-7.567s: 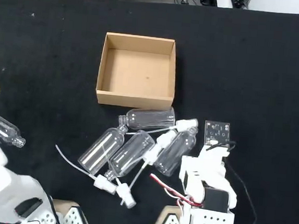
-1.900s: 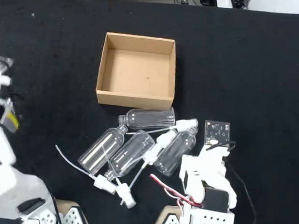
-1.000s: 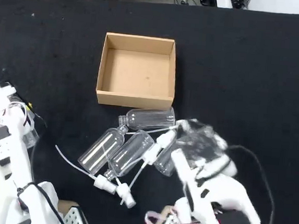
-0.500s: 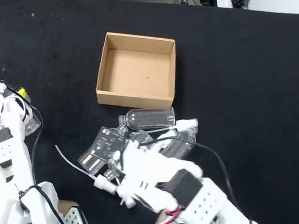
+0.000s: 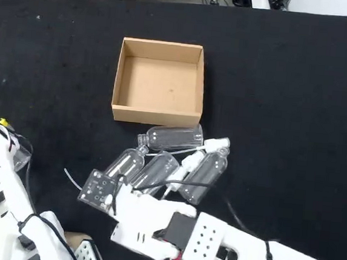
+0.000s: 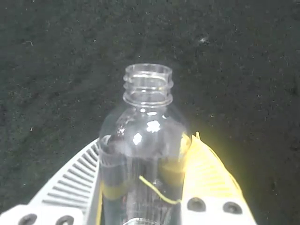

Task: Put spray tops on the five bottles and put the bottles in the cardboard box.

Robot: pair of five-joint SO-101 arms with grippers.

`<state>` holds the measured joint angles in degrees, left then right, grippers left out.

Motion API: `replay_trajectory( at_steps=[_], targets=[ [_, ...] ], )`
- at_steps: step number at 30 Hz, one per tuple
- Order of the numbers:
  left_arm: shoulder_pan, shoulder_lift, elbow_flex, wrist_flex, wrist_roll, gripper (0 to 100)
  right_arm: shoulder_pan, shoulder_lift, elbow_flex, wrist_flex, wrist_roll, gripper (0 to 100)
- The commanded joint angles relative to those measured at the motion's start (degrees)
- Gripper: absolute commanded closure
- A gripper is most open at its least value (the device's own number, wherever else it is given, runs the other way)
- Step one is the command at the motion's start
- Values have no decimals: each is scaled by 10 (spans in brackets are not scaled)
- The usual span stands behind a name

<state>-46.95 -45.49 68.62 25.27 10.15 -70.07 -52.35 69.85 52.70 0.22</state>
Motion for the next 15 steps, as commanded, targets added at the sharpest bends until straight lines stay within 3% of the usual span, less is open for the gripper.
replay_trajectory(
  at_steps=[1,6,15],
  targets=[
    [-4,-18,-8,-12,5,924,-29,23,-14,-9,-4,808],
    [-4,-18,-8,-12,5,924,-76,41,-28,-1,-3,808],
    [-8,-18,-7,-11,5,924,-54,126,-18,-72,-4,808]
  ],
)
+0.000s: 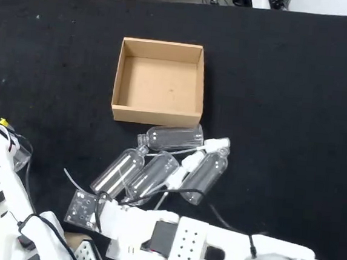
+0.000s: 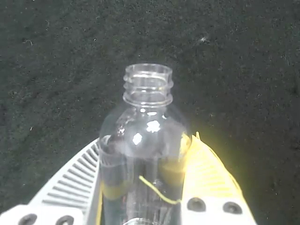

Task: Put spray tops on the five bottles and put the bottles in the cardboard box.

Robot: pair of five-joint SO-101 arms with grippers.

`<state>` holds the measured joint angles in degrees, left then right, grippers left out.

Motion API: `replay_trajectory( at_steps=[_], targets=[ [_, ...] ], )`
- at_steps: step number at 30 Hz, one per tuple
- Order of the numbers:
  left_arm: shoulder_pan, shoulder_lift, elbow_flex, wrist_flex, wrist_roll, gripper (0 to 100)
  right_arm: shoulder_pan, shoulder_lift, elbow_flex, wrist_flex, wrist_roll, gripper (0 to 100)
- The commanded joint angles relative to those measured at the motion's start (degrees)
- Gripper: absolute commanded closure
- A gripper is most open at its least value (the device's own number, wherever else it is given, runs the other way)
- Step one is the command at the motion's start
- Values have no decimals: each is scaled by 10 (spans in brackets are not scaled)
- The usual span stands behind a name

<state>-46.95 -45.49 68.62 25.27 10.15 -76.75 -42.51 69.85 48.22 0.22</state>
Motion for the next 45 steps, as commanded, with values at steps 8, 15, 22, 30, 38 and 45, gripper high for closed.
replay_trajectory(
  at_steps=[8,15,22,30,38,45],
  targets=[
    [-8,-18,-7,-11,5,924,101,49,-15,-63,-2,808],
    [-8,-18,-7,-11,5,924,100,51,23,-101,64,808],
    [-8,-18,-7,-11,5,924,100,51,53,-152,76,808],
    [-8,-18,-7,-11,5,924,102,94,4,-93,76,809],
    [-8,-18,-7,-11,5,924,101,188,-66,-93,54,841],
    [-8,-18,-7,-11,5,924,104,187,-75,-91,54,986]
  ],
)
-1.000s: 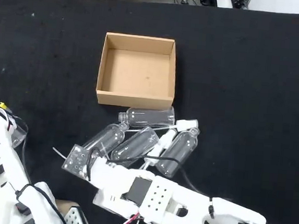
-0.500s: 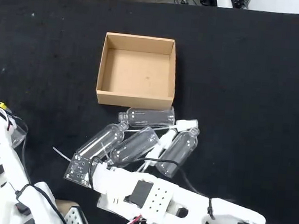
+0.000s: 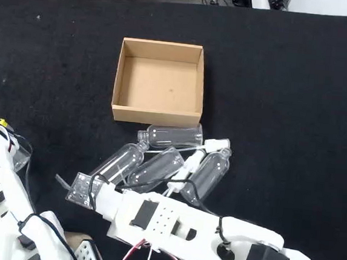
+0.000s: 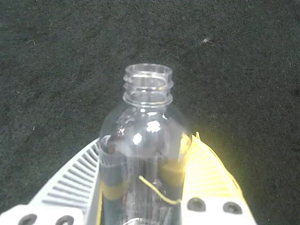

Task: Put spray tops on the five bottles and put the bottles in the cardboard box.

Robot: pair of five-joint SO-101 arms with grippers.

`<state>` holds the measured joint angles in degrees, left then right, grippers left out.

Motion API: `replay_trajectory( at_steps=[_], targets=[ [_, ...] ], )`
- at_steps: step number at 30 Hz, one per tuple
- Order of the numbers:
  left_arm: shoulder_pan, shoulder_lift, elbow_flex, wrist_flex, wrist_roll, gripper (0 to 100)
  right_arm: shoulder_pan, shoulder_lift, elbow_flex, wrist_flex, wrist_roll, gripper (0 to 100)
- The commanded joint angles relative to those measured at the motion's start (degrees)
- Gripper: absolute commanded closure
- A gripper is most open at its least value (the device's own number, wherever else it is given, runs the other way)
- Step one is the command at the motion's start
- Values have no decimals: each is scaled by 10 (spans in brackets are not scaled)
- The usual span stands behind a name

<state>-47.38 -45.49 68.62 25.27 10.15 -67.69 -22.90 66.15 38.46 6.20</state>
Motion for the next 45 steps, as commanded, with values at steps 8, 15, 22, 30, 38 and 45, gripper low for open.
replay_trajectory(
  at_steps=[8,15,22,30,38,45],
  targets=[
    [-4,-18,-7,-11,5,924,44,-151,-123,255,35,986],
    [-4,-18,-7,-11,5,924,278,-325,-195,429,135,986],
    [3,-18,-1,-11,4,924,662,-435,-233,479,209,986],
    [72,-19,12,-11,-1,924,993,-286,-109,222,171,986],
    [70,-19,12,-8,-1,924,1098,-73,-112,77,33,968],
    [70,-19,12,-9,-1,924,1076,51,-160,84,-64,804]
  ],
)
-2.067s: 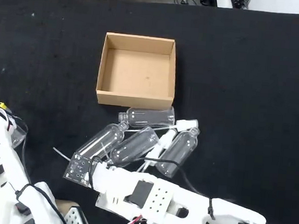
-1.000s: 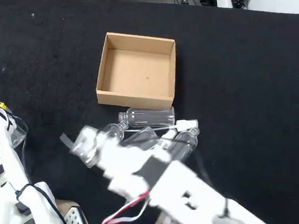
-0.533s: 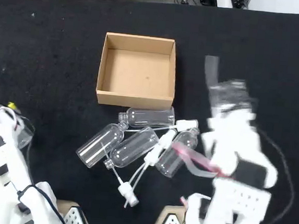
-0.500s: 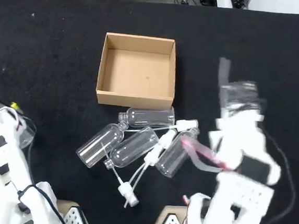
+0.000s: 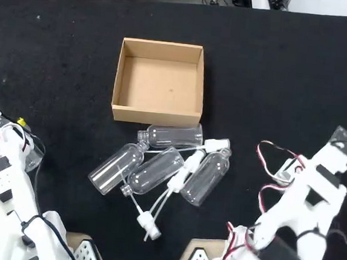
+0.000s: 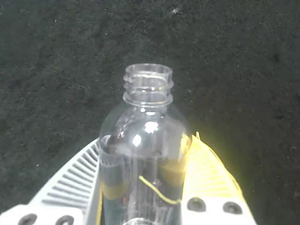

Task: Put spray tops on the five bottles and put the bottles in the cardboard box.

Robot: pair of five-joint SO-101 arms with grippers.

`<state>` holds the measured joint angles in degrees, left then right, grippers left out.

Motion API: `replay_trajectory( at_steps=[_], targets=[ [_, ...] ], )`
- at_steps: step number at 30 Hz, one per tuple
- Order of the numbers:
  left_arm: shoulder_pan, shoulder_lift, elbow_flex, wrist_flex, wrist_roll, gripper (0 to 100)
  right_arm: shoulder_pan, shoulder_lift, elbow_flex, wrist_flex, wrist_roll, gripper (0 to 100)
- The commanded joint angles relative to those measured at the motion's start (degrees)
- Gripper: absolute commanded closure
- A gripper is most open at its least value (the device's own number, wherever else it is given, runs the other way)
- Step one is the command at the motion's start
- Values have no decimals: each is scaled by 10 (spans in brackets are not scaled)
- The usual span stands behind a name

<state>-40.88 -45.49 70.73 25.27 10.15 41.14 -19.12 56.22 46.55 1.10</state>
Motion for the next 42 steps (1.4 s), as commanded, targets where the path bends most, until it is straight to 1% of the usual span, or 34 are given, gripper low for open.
replay_trajectory(
  at_steps=[1,3,5,8,12,16,18,20,22,25,28,31,37,40,42],
  targets=[
    [5,-19,-9,-9,-1,924,-21,19,-74,19,-4,786],
    [5,-19,-9,-9,-1,924,-33,20,-107,60,33,760],
    [5,-19,-9,-9,-1,924,-37,20,-147,102,91,748],
    [5,-19,-9,-9,-1,924,-30,21,-205,142,220,747],
    [5,-19,-9,-11,-1,924,-10,24,-233,176,482,747],
    [5,-19,-9,-11,-1,924,20,25,-212,196,783,744],
    [5,-19,-9,-11,-1,924,33,25,-195,196,910,744],
    [5,-19,-9,-11,-1,924,48,25,-175,188,1014,744],
    [5,-19,-9,-10,-1,924,64,25,-160,163,1088,744],
    [5,-19,-9,-10,-1,924,76,25,-135,110,1156,744],
    [5,-19,-9,-11,-1,924,74,25,-98,62,1186,744],
    [5,-19,-9,-11,-1,924,50,25,-64,17,1187,745],
    [5,-19,-9,-10,-1,924,0,25,-7,-25,1188,747],
    [5,-19,-9,-9,-1,924,-2,25,14,-57,1188,748],
    [5,-19,-9,-9,-1,924,1,25,23,-79,1186,777]
  ],
)
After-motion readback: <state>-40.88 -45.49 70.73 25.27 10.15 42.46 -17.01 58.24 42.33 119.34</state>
